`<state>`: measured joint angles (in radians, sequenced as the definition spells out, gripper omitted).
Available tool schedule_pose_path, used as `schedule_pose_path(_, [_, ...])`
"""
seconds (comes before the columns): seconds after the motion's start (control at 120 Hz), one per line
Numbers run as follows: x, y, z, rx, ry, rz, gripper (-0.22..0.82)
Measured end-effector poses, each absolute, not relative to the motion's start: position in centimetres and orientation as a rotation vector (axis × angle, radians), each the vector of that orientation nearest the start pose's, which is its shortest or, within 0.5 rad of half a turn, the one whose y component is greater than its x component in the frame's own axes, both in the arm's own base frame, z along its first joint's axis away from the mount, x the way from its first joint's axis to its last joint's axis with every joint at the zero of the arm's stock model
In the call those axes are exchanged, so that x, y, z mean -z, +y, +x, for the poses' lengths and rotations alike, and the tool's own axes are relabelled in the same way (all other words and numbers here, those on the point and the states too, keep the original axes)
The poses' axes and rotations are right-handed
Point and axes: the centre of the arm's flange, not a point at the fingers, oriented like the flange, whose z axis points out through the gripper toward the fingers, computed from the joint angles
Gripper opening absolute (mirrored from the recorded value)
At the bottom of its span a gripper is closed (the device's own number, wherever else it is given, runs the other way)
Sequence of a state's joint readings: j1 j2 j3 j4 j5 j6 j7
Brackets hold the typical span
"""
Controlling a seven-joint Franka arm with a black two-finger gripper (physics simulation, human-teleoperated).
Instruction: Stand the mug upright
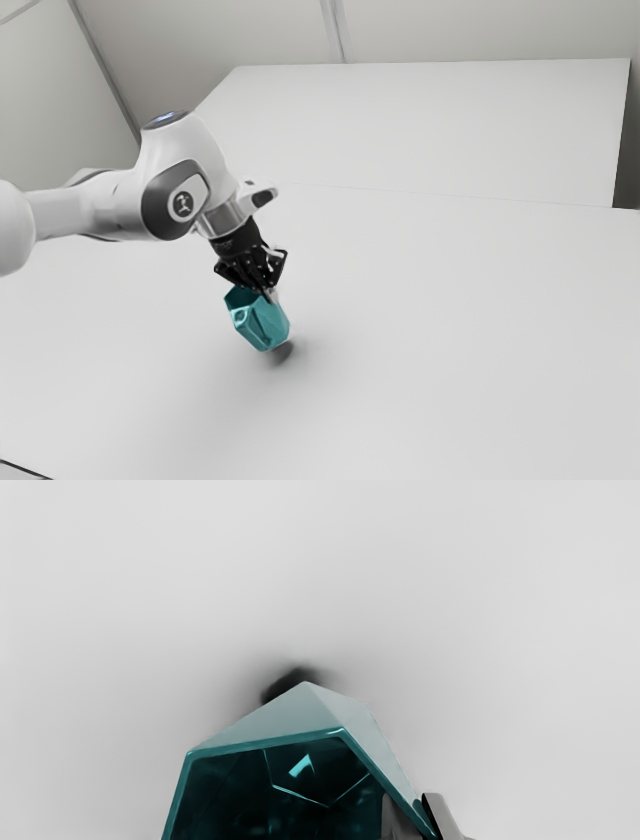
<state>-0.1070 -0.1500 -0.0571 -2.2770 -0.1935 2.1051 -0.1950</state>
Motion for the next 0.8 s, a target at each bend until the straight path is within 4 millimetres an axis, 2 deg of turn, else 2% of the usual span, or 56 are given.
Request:
schedule_pose_path(0.133, [-41.6,-7.0,47.5,-0.176,-0.25,-3.22,-0.18])
schedule_pose_path(0.275, [-41.2,-5.9,47.2,-0.235,-0.277,-3.175,-0.18])
schedule_pose_path(0.4, [-41.1,-5.8,48.0,-0.231,-0.285,-3.155,-0.18])
schedule_pose_path(0.617, [-39.2,-5.9,49.7,-0.203,-0.308,-3.144,-0.18])
schedule_pose_path(0.8, [-38.6,-6.1,51.5,-0.156,-0.325,-3.147,-0.18])
